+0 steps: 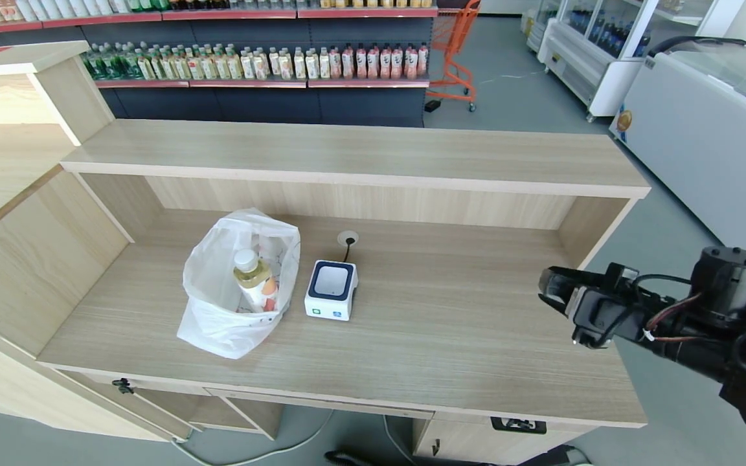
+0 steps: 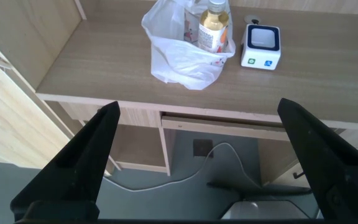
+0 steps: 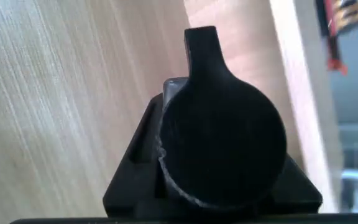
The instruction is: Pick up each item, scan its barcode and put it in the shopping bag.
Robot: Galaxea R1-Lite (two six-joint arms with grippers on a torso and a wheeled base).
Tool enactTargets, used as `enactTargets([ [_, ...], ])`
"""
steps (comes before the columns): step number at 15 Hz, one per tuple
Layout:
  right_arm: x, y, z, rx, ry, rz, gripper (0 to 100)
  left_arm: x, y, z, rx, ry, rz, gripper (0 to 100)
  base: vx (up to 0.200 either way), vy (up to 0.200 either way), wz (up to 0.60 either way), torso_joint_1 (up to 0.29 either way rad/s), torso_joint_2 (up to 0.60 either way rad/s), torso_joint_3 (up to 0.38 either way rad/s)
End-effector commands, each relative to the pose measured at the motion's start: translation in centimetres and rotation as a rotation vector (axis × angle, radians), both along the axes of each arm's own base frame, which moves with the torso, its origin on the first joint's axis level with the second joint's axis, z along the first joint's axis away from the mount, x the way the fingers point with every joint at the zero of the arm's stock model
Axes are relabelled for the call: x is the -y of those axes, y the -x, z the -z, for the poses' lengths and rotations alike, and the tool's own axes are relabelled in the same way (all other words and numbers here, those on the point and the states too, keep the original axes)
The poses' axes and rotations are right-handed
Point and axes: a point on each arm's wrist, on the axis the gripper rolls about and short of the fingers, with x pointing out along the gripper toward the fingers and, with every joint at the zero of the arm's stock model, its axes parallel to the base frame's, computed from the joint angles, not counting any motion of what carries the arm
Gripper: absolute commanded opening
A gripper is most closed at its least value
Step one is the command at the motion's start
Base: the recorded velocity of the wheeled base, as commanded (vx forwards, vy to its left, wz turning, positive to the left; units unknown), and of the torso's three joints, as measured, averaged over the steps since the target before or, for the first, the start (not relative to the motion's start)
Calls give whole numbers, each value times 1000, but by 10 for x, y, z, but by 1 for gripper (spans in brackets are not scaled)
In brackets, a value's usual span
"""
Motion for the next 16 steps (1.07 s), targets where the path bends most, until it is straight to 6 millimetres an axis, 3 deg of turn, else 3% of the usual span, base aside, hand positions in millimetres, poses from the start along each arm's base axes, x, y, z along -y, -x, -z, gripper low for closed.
enactTargets([
  [1,3,18,-18,282,232,-341,0,0,0,0,2,0,0,100,0,0,0,0,0,0],
  [2,-6,28,-6,437,389,-630,0,0,0,0,0,0,0,100,0,0,0,0,0,0],
  [3,-8,36,1,491,428,-753,0,0,0,0,0,0,0,100,0,0,0,0,0,0],
  [4,0,57,9,510,440,-889,0,0,0,0,0,0,0,100,0,0,0,0,0,0],
  [5,11,70,12,488,427,-910,0,0,0,0,0,0,0,100,0,0,0,0,0,0],
  [7,12,85,9,519,458,-927,0,0,0,0,0,-2,0,100,0,0,0,0,0,0],
  [13,-28,105,15,672,452,-1171,0,0,0,0,0,0,0,100,0,0,0,0,0,0],
  [16,-31,115,24,706,462,-1225,0,0,0,0,0,-2,0,100,0,0,0,0,0,0],
])
